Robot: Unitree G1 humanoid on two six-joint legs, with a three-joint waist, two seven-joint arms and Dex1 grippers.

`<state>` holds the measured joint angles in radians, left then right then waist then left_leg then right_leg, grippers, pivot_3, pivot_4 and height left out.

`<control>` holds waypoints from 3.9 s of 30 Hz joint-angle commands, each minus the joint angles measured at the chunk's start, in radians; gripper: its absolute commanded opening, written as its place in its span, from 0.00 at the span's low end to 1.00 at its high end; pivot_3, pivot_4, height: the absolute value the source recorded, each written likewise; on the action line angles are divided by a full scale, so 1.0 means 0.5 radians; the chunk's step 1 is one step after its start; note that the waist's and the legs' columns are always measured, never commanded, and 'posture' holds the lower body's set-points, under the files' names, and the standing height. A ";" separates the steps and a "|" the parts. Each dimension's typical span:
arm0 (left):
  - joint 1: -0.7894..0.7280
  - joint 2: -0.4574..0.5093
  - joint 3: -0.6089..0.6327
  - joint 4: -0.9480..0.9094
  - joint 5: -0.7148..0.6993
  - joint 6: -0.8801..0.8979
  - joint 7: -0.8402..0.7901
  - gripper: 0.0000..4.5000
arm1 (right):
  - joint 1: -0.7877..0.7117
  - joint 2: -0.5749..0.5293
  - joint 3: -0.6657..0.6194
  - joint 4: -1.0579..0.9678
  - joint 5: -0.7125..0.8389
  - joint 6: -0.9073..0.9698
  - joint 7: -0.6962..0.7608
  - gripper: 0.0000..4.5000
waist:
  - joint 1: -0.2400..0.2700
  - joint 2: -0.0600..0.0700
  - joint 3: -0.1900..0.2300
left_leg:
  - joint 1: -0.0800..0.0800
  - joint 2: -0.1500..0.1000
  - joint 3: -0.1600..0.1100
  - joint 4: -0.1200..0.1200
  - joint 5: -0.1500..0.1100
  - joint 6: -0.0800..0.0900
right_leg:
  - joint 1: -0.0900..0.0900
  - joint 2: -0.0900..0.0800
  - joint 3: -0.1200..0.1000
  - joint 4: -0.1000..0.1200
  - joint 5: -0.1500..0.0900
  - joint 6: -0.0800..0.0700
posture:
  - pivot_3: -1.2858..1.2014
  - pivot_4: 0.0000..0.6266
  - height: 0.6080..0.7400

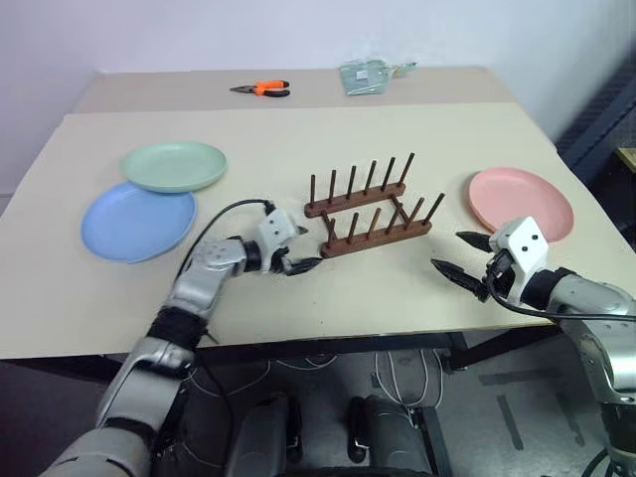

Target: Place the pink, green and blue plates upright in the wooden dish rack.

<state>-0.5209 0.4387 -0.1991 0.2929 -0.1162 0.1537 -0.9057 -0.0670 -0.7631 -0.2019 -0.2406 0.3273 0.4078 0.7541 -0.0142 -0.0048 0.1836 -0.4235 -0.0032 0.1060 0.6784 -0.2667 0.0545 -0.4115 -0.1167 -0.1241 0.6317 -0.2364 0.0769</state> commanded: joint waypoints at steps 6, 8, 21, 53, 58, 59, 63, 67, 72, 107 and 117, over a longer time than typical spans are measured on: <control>0.296 -0.100 -0.313 -0.786 0.164 0.536 0.263 0.42 | -0.317 0.105 0.340 0.326 -0.313 -0.033 -0.130 0.15 | 0.053 0.006 0.000 | -0.001 -0.003 -0.001 0.006 -0.002 0.002 | 0.002 -0.004 0.000 -0.002 0.001 0.001 | 0.52 0.24 1.00; 0.271 -0.153 -0.354 -0.741 0.263 0.567 0.371 0.42 | -0.405 0.139 0.402 0.413 -0.378 -0.036 -0.157 0.15 | 0.062 0.007 0.000 | -0.001 -0.004 -0.001 0.007 -0.003 0.004 | 0.003 -0.004 0.000 -0.002 0.001 0.002 | 0.52 0.24 1.00; -0.149 -0.465 -0.204 0.040 0.503 0.503 1.156 0.42 | -1.067 0.457 0.644 1.304 -0.728 -0.325 -0.397 0.15 | 0.027 0.009 -0.004 | 0.001 -0.004 0.000 0.009 -0.001 0.004 | 0.005 -0.001 0.000 0.002 0.002 0.007 | 0.52 0.24 1.00; 0.234 -0.068 -0.058 -1.275 -0.222 0.637 0.307 0.42 | -1.115 -0.074 0.395 1.901 -0.852 -0.720 -0.357 0.01 | 0.008 0.017 -0.001 | -0.004 -0.005 0.002 0.006 -0.001 0.003 | 0.002 -0.002 0.001 -0.003 0.001 0.009 | 0.52 0.24 1.00; 0.291 0.001 0.016 -1.374 -0.251 0.682 0.331 0.42 | -1.103 -0.036 0.167 1.339 -0.526 -0.648 -0.248 0.01 | 0.000 0.021 0.002 | -0.004 -0.005 0.002 0.006 -0.001 0.003 | 0.002 -0.001 0.001 -0.002 0.001 0.009 | 0.52 0.24 1.00; 0.307 0.019 0.040 -1.374 -0.258 0.688 0.334 0.42 | -1.147 0.007 0.066 1.138 -0.333 -0.480 -0.228 0.01 | -0.006 0.024 0.004 | -0.003 -0.005 0.002 0.006 -0.001 0.003 | 0.002 -0.001 0.002 -0.002 0.001 0.009 | 0.52 0.24 1.00; 0.333 0.073 0.082 -1.320 -0.242 0.641 0.331 0.42 | -1.452 0.189 -0.406 0.586 0.692 0.528 -0.378 0.01 | 0.001 0.031 0.006 | -0.003 -0.002 0.002 0.006 0.000 0.001 | 0.000 0.000 0.003 0.001 0.001 0.008 | 0.52 0.24 1.00; 0.307 0.075 0.115 -1.275 -0.267 0.624 0.320 0.42 | -1.588 0.248 -0.582 0.410 1.195 0.987 -0.524 0.01 | 0.054 0.026 0.003 | -0.005 -0.003 -0.004 0.005 -0.003 0.003 | 0.002 -0.002 -0.001 -0.005 0.001 0.007 | 0.52 0.24 1.00; 0.304 0.073 0.129 -1.254 -0.270 0.609 0.308 0.42 | -1.740 0.349 -0.647 0.522 1.495 1.227 -0.756 0.01 | 0.052 0.025 0.003 | -0.007 -0.011 -0.002 0.006 -0.008 0.012 | 0.001 -0.012 0.001 -0.007 0.002 0.009 | 0.52 0.24 1.00; -0.260 -0.365 1.141 -0.861 -0.464 1.017 1.714 0.98 | -1.810 0.108 -0.054 0.897 0.142 -0.209 -0.360 0.78 | 0.048 0.024 0.005 | -0.011 -0.010 0.003 0.008 -0.007 0.013 | -0.002 -0.004 0.004 -0.005 0.003 0.018 | 0.52 0.24 1.00; -0.641 -0.320 1.627 -0.251 -0.576 1.354 2.252 1.00 | -1.321 0.056 0.214 -0.041 0.393 0.082 0.120 0.99 | 0.061 0.010 0.010 | -0.009 -0.010 0.001 0.008 -0.006 0.011 | 0.001 -0.004 0.002 -0.005 0.003 0.019 | 0.52 0.24 1.00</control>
<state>-0.7972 0.2639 0.5971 0.1579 -0.3780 0.8290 0.2090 -0.7369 -0.7273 -0.0897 -0.1763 0.4863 0.4215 0.7960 0.0163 0.0003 0.1888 -0.4282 -0.0083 0.1059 0.6827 -0.2699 0.0598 -0.4108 -0.1187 -0.1235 0.6289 -0.2350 0.0865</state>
